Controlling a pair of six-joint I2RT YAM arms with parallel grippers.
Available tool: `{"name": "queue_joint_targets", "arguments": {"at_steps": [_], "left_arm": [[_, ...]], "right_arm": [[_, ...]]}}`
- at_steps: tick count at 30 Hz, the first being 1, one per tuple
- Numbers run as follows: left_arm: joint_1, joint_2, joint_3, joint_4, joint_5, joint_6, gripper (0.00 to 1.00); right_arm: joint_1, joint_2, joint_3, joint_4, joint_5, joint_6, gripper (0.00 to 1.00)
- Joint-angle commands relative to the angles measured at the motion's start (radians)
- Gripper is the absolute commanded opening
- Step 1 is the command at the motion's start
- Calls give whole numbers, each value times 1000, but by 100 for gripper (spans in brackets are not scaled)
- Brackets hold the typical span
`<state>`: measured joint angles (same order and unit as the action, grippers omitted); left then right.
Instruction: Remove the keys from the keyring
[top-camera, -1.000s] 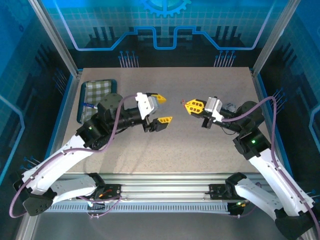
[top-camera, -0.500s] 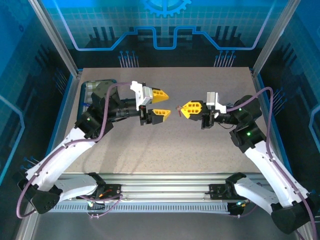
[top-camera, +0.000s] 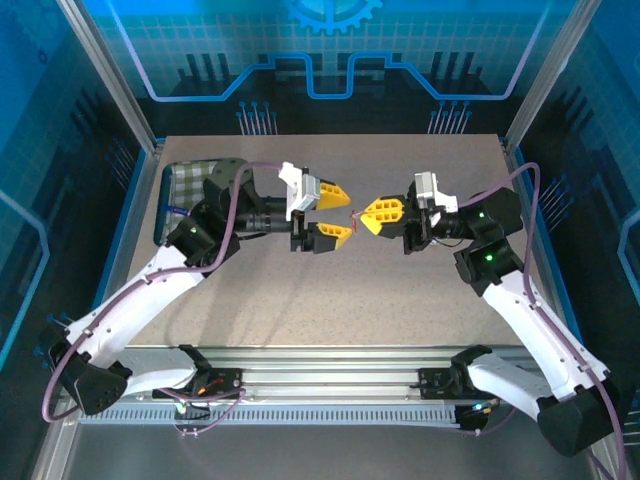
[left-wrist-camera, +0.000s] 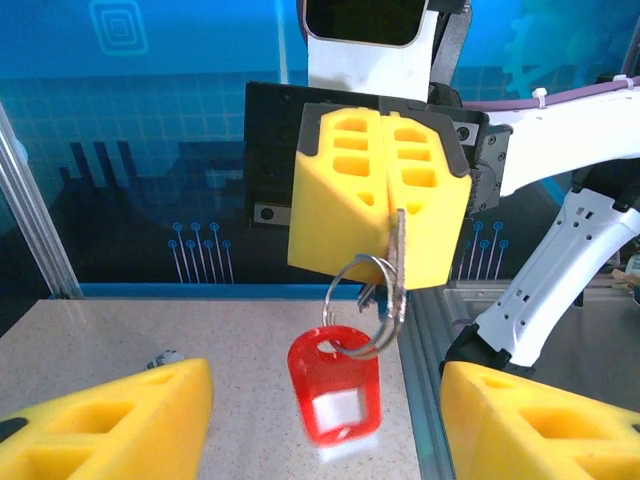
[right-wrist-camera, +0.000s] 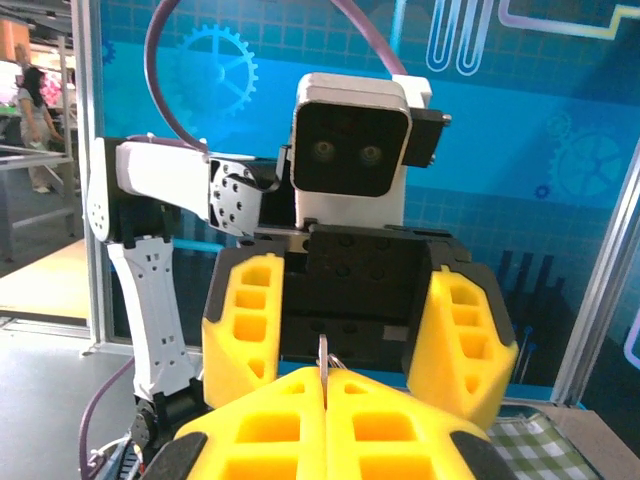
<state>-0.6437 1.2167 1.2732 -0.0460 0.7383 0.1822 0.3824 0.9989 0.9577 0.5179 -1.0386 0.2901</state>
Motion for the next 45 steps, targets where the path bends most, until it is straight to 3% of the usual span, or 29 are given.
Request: {"name": "queue_joint_targets", "arguments": {"at_steps": [1, 6, 16, 20, 23, 32, 38, 45], "left_arm": [[-9, 13, 43, 17, 45, 6, 61], [-16, 32, 65, 13, 62, 8, 59], [-34, 52, 87, -33, 88, 31, 27], [-37, 46, 87, -56, 87, 38, 33], [-40, 37, 75, -64, 95, 41, 33], [-51, 41, 87, -65, 104, 49, 21], [-51, 52, 92, -60, 97, 53, 1], [-51, 47, 91, -58, 71, 48, 0]], "right_arm": [[-14, 10, 31, 80, -41, 65, 0], [-14, 17, 32, 90, -49, 77, 0], [-14, 18, 32, 90, -52, 79, 0], [-20, 20, 33, 105, -44, 92, 0], [-28, 22, 32, 128, -40, 110, 0], [-28, 33, 27, 156, -43, 136, 0], [-29, 27, 32, 106, -45, 96, 0], [-20, -22, 28, -77, 10, -109, 0]]}}
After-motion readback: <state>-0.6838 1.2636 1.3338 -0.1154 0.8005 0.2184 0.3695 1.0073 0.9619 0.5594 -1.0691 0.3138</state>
